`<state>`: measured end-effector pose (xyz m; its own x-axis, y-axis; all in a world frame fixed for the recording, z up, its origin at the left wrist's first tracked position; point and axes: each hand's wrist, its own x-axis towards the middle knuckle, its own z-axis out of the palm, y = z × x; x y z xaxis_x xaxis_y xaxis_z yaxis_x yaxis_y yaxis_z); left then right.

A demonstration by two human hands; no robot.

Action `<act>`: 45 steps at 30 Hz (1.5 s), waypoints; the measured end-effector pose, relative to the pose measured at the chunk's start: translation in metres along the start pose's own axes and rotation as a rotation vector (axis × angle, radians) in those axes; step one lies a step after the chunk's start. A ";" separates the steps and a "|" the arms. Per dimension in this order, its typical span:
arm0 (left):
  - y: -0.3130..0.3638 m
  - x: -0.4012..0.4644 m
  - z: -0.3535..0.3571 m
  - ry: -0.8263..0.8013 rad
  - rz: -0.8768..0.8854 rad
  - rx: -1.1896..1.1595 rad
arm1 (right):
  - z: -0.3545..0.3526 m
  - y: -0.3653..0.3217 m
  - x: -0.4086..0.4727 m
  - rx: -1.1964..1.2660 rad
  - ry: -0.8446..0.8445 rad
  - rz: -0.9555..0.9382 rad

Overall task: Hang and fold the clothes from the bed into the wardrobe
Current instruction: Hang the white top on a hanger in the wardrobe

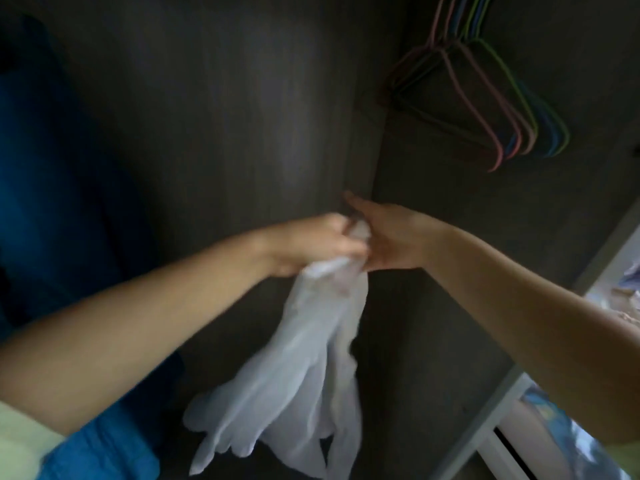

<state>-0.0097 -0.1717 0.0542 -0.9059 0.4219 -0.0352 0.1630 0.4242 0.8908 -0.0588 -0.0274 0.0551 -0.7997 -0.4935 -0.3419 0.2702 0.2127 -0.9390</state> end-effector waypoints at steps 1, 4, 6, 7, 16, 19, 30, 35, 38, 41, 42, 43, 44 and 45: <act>0.002 -0.002 0.008 -0.124 0.000 0.036 | 0.002 -0.002 0.001 -0.015 0.069 -0.051; -0.001 -0.002 -0.005 -0.098 0.061 -0.013 | -0.004 -0.009 -0.009 -0.134 0.169 -0.142; -0.017 0.006 -0.019 0.262 0.150 -0.081 | -0.009 -0.017 -0.022 -0.102 0.144 -0.161; -0.027 0.011 -0.023 0.384 0.220 -0.079 | -0.014 -0.019 -0.031 -0.113 0.123 -0.175; -0.081 0.033 0.013 -0.100 0.109 -0.043 | -0.038 -0.029 -0.070 -0.320 0.153 -0.225; -0.097 0.032 -0.002 -0.043 0.091 -0.235 | -0.066 -0.016 -0.067 -0.411 0.274 -0.153; -0.071 0.025 -0.066 -0.154 0.045 -0.011 | -0.113 0.018 -0.050 -0.345 0.472 -0.138; -0.057 0.021 -0.039 -0.384 -0.085 0.126 | -0.103 0.005 -0.047 -0.043 0.353 -0.291; -0.053 0.027 -0.006 -0.394 -0.057 0.062 | -0.085 -0.002 -0.049 -0.078 0.254 -0.346; -0.039 0.039 0.022 -0.234 0.088 -0.016 | -0.066 -0.009 -0.056 -0.180 0.156 -0.307; -0.032 0.043 0.028 -0.133 0.141 -0.058 | -0.062 -0.010 -0.059 -0.174 0.134 -0.284; -0.027 0.048 0.032 -0.032 0.190 -0.105 | -0.059 -0.012 -0.064 -0.154 0.134 -0.262; -0.023 0.052 0.034 0.047 0.229 -0.154 | -0.059 -0.013 -0.067 -0.118 0.157 -0.248; -0.023 0.055 0.034 0.103 0.253 -0.195 | -0.058 -0.014 -0.071 -0.068 0.203 -0.245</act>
<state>-0.0499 -0.1310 0.0163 -0.8825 0.4071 0.2355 0.3193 0.1510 0.9355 -0.0369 0.0539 0.0947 -0.9291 -0.3599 -0.0849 0.0251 0.1676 -0.9855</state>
